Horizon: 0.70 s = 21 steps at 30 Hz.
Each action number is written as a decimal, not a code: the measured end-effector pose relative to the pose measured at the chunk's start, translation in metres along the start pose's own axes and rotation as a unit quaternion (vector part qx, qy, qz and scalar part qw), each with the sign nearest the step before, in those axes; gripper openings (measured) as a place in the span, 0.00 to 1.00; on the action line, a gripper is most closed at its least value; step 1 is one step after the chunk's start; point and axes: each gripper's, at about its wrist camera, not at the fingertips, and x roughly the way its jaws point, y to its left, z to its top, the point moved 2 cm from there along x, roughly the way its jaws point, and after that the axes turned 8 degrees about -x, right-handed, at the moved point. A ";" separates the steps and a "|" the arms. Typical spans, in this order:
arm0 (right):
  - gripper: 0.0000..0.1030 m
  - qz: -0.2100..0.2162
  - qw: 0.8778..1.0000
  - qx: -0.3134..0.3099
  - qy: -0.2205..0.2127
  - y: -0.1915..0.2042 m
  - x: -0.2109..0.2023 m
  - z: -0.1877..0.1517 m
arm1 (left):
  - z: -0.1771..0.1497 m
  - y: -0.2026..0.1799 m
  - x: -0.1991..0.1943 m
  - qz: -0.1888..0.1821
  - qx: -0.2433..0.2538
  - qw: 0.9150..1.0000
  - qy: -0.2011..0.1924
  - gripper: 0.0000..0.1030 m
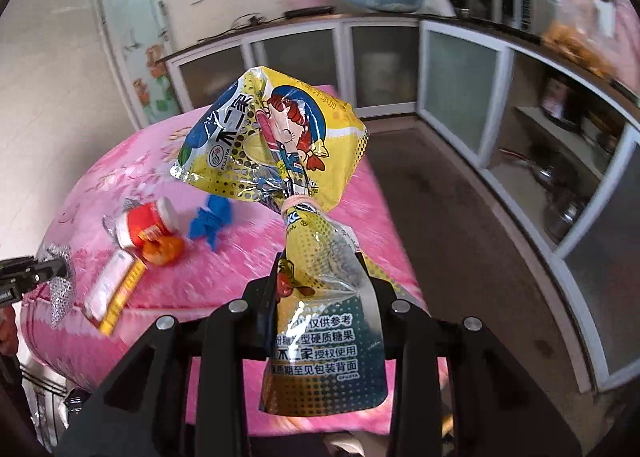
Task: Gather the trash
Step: 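Carry the scrubber in the left gripper while the right carries the candy bag to the bin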
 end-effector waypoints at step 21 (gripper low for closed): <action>0.29 -0.160 0.974 0.161 0.026 -0.170 -0.131 -0.191 | -0.054 -0.251 0.137 -0.180 0.165 0.962 0.118 0.13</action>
